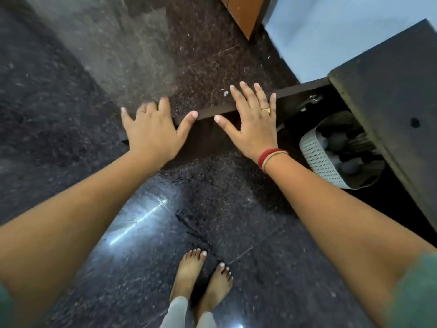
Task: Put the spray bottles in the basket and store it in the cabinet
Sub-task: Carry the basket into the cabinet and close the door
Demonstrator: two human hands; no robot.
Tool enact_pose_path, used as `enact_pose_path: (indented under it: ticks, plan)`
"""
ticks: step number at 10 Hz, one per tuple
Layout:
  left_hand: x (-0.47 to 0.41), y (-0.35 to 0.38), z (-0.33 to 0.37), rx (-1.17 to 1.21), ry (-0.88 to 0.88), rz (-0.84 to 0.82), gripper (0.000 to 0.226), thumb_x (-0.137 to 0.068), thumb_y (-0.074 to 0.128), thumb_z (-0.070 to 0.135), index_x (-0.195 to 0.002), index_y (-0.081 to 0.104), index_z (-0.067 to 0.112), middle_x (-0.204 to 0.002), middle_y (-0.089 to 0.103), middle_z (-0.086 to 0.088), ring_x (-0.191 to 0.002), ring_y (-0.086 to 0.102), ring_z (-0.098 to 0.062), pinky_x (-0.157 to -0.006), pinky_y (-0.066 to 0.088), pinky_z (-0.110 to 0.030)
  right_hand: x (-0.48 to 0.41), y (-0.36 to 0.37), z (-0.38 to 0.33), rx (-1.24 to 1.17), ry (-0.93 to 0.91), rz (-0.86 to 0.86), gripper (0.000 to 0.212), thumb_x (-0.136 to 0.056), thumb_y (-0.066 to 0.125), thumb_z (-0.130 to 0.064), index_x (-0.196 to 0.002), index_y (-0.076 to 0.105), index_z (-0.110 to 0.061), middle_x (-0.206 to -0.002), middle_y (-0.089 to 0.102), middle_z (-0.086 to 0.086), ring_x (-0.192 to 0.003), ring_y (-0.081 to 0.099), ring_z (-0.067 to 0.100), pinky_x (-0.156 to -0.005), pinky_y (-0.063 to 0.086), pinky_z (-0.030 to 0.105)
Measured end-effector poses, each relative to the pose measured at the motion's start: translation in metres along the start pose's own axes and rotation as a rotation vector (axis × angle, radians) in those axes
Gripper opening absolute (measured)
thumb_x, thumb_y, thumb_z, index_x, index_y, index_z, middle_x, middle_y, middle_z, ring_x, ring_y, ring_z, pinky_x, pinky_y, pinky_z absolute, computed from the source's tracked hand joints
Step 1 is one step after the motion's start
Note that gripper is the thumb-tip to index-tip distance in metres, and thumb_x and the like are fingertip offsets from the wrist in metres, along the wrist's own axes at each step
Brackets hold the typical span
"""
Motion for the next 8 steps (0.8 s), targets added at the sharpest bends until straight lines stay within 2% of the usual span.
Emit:
enact_pose_path:
  ticks: [1, 2, 3, 4, 5, 6, 7, 8]
  plan:
    - [0.003, -0.004, 0.002, -0.038, 0.064, -0.032, 0.080, -0.080, 0.012, 0.077, -0.094, 0.050, 0.009, -0.094, 0.065, -0.022, -0.088, 0.061, -0.042, -0.078, 0.040, -0.048, 0.001, -0.010, 0.000, -0.071, 0.030, 0.010, 0.062, -0.089, 0.035, -0.065, -0.134, 0.052, -0.026, -0.143, 0.050, -0.001, -0.144, 0.027, 0.023, -0.118, 0.004, 0.051]
    - [0.015, -0.003, 0.001, -0.044, 0.184, -0.086, 0.076, -0.079, 0.011, 0.077, -0.080, 0.050, 0.011, -0.076, 0.063, -0.017, -0.072, 0.062, -0.038, -0.055, 0.039, -0.034, 0.010, -0.017, 0.003, -0.117, 0.038, -0.006, 0.051, -0.090, 0.039, -0.061, -0.119, 0.063, -0.026, -0.128, 0.059, -0.003, -0.140, 0.032, 0.023, -0.118, 0.007, 0.051]
    - [0.033, 0.000, 0.006, -0.080, 0.284, -0.147, 0.078, -0.076, 0.004, 0.075, -0.070, 0.050, 0.012, -0.064, 0.056, -0.011, -0.065, 0.060, -0.035, -0.051, 0.037, -0.031, 0.019, -0.018, 0.005, -0.159, 0.074, -0.023, 0.045, -0.091, 0.041, -0.060, -0.098, 0.067, -0.024, -0.116, 0.064, -0.003, -0.138, 0.035, 0.022, -0.118, 0.006, 0.049]
    - [0.058, 0.006, 0.023, -0.051, 0.356, -0.279, 0.074, -0.074, 0.000, 0.074, -0.060, 0.045, 0.016, -0.056, 0.045, -0.004, -0.065, 0.059, -0.034, -0.053, 0.039, -0.032, 0.037, -0.019, 0.012, -0.181, 0.086, -0.032, 0.041, -0.092, 0.044, -0.055, -0.084, 0.065, -0.021, -0.111, 0.066, -0.002, -0.139, 0.035, 0.023, -0.118, 0.004, 0.048]
    - [0.089, 0.016, 0.050, -0.015, 0.444, -0.401, 0.073, -0.081, 0.003, 0.069, -0.061, 0.043, 0.011, -0.056, 0.042, -0.002, -0.069, 0.061, -0.035, -0.057, 0.041, -0.034, 0.064, -0.024, 0.024, -0.203, 0.068, -0.067, 0.030, -0.091, 0.051, -0.041, -0.080, 0.063, -0.016, -0.128, 0.061, 0.001, -0.145, 0.025, 0.025, -0.119, 0.002, 0.046]
    - [0.120, 0.027, 0.080, 0.028, 0.512, -0.500, 0.068, -0.086, 0.009, 0.062, -0.068, 0.049, 0.010, -0.059, 0.043, -0.004, -0.073, 0.062, -0.035, -0.060, 0.039, -0.034, 0.091, -0.030, 0.035, -0.303, 0.080, -0.116, 0.020, -0.087, 0.054, -0.023, -0.075, 0.062, -0.010, -0.145, 0.050, 0.006, -0.149, 0.013, 0.029, -0.119, 0.004, 0.046]
    - [0.151, 0.045, 0.121, 0.040, 0.603, -0.552, 0.070, -0.089, 0.012, 0.059, -0.079, 0.051, 0.003, -0.060, 0.041, -0.001, -0.078, 0.062, -0.035, -0.062, 0.039, -0.034, 0.122, -0.036, 0.052, -0.368, 0.108, -0.132, 0.020, -0.086, 0.051, -0.009, -0.094, 0.069, -0.008, -0.151, 0.041, 0.010, -0.149, 0.008, 0.031, -0.119, 0.018, 0.047]
    - [0.172, 0.056, 0.168, 0.103, 0.698, -0.618, 0.044, -0.098, 0.023, 0.038, -0.120, 0.044, 0.005, -0.080, 0.053, -0.009, -0.081, 0.059, -0.036, -0.058, 0.038, -0.036, 0.155, -0.044, 0.068, -0.325, 0.127, -0.119, 0.045, -0.083, 0.048, -0.001, -0.125, 0.061, -0.011, -0.158, 0.028, 0.009, -0.150, 0.008, 0.029, -0.110, 0.038, 0.041]
Point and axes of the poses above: each hand's wrist, its own x-axis away from the middle knuckle, its own y-axis out of the palm, z = x × y, the point moved 2 cm from there along -x, towards the middle knuckle
